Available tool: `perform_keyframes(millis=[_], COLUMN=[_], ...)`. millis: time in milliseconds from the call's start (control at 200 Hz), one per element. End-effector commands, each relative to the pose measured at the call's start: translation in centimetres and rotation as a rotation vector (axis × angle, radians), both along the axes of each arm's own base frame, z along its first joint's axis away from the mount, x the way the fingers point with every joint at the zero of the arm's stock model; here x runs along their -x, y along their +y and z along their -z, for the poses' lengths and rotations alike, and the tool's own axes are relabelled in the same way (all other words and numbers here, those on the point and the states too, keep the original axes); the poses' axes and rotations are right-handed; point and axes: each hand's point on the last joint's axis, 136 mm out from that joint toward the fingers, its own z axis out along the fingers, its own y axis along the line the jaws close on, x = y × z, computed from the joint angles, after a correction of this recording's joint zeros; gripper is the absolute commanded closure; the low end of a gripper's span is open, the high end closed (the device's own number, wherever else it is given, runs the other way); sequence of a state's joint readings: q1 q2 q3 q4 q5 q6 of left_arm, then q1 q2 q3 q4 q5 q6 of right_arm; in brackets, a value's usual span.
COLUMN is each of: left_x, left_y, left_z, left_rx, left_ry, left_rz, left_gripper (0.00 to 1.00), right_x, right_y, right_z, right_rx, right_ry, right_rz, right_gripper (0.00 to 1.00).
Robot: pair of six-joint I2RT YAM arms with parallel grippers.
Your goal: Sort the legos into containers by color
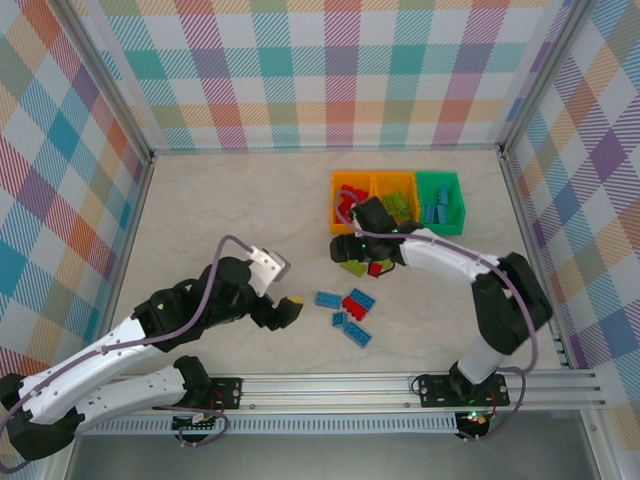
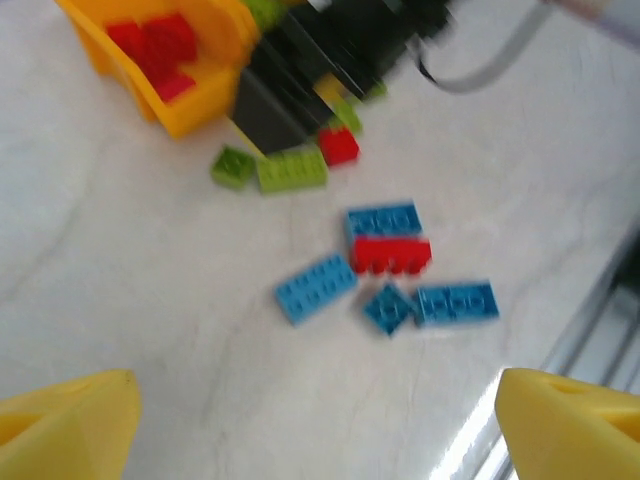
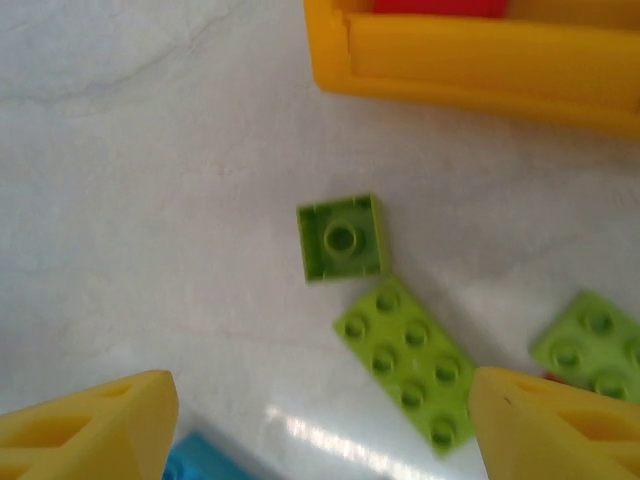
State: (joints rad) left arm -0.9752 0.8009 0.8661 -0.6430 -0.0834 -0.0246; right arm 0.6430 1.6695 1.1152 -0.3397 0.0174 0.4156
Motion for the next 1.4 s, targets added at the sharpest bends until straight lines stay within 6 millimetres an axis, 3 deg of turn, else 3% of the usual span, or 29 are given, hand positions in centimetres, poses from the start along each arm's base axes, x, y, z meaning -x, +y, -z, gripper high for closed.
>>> perform_keyframes(millis=[0,130,280,565,670,850,955,1105,1225,1330,1395], left_x=[0.8,0.7,0.8,0.8,0.9,1.7,1.8,1.3,1.2,1.3,1.4], left_y=[-0.6,-0.5,0.0,0.3,0.3,-0.2,0.0,0.8,1.6,2.4,2.9], left_z=[0.8,1.6,1.9,0.9,0.7,-0.1,-0.9,-2.3,-3.7,-4.6,-4.9], left_rx=[-0.041,-0.100,-0.138,-0.108,-0.101,-0.050,-0.015,0.037,0.105,0.162,0.177], left_ry=[0.030,0.057,0.052,-0.012,-0.015,-0.023,-0.048,-0.115,-0.173,-0.223,-0.238], left_rz=[0.055,0.048,0.047,0.046,0.054,0.101,0.102,0.062,0.024,0.008,-0.002], left_gripper=[0.03,0.00,0.00,0.00,0.00,0.00,0.00,0.00,0.00,0.00,0.00], right_x=[-2.4,-3.8,-3.9,-3.4,-3.2,-2.6,-2.7,-4.7,-7.4,-10.3,-12.2], right_y=[1.5,2.2,3.0,2.6,2.8,2.6,0.4,-4.9,-9.3,-11.8,-12.3], right_z=[0.2,2.8,5.2,6.5,4.7,-2.0,-5.9,-9.9,-10.7,-9.3,-8.1], right_rx=[0.032,0.086,0.115,0.171,0.148,0.027,-0.023,-0.043,-0.071,-0.057,-0.038], right_ry=[-0.059,-0.028,0.039,0.065,0.035,-0.109,-0.200,-0.322,-0.320,-0.278,-0.247], right_rz=[-0.042,-0.055,-0.076,-0.082,-0.081,-0.038,0.046,0.201,0.305,0.349,0.342], right_gripper=[0.23,0.25,0.42,0.69,0.76,0.78,0.78,0.80,0.80,0.80,0.78])
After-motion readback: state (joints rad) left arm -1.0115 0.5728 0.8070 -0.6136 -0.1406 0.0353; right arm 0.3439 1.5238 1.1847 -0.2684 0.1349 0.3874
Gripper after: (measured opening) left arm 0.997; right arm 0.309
